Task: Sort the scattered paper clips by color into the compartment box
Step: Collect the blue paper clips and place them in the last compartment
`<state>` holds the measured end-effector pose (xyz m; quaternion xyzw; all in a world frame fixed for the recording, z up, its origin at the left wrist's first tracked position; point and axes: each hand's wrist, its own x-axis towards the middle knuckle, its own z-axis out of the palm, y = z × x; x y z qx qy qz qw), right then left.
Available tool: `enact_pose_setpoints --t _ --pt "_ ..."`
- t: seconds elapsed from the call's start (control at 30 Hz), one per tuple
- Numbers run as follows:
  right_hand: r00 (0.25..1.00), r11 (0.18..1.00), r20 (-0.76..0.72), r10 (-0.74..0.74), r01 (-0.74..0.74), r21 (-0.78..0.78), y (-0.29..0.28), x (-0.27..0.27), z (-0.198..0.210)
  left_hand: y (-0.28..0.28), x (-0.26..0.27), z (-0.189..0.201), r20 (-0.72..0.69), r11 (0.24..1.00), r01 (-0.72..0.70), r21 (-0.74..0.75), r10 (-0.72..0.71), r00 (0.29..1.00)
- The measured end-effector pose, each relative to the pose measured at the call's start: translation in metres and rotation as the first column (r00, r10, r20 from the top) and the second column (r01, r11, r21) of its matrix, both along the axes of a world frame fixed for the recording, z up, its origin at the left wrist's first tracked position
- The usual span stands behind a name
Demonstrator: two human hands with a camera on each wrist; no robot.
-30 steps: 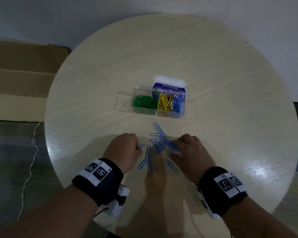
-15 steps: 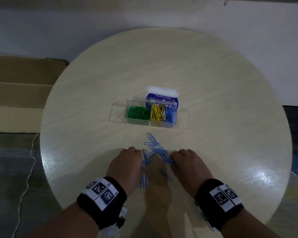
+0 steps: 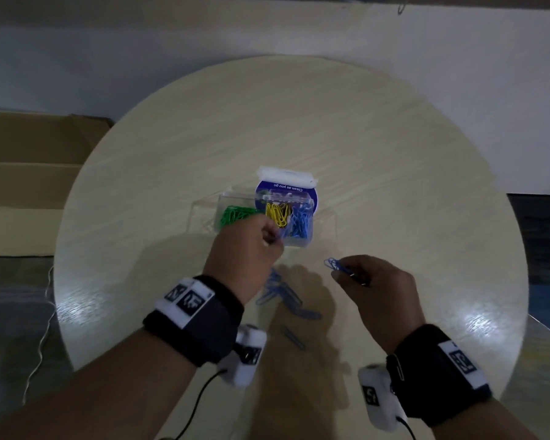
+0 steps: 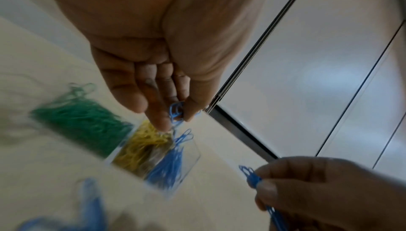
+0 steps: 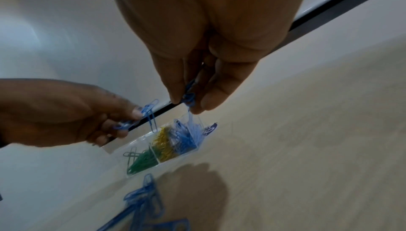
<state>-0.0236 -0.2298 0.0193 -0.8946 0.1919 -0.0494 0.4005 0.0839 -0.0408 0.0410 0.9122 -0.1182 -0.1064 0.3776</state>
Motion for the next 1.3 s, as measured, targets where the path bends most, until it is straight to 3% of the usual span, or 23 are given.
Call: enact_pose_setpoints --t 0.27,0.43,0.7,0.77,0.87,0.93,1.0,1.1,1.3 --pt "0.997 0.996 -0.026 -0.068 0.07 0.063 -0.005 0.02 0.005 -0.04 0.025 -0.008 -0.002 0.999 0.03 -0.032 -0.03 1.0" --pt "0.997 0.984 0.014 -0.081 0.077 0.159 0.004 0.056 0.007 -0.013 0.01 -0.005 0.014 0.982 -0.105 -0.156 0.109 0.994" --pt "0.997 0.995 -0.071 -0.033 0.04 0.09 0.019 0.09 0.004 0.054 -0.019 -0.034 -0.045 0.992 -0.125 0.006 0.125 0.991" --pt "0.997 0.997 -0.028 -0.07 0.071 0.032 0.017 0.08 0.006 0.063 -0.021 -0.044 -0.001 0.997 -0.05 0.051 0.05 0.999" --pt "0.997 0.994 -0.057 -0.045 0.039 -0.101 0.019 0.052 0.007 0.066 -0.019 -0.054 0.123 0.958 0.225 0.178 -0.249 0.961" --pt "0.979 0.987 -0.175 0.101 -0.121 -0.11 0.028 0.029 0.0 0.064 -0.019 -0.063 0.137 0.856 0.419 0.301 -0.474 0.87" --pt "0.903 0.931 -0.317 0.289 -0.343 -0.128 0.04 0.008 -0.01 0.064 -0.02 -0.07 0.127 0.774 0.514 0.37 -0.59 0.797" --pt "0.814 0.837 -0.443 0.376 -0.503 -0.213 0.058 -0.016 -0.024 0.072 -0.022 -0.071 0.131 0.762 0.512 0.397 -0.599 0.79" --pt "0.856 0.829 -0.364 0.367 -0.479 -0.29 0.066 -0.036 -0.035 0.088 -0.032 -0.067 0.168 0.828 0.384 0.409 -0.482 0.86"
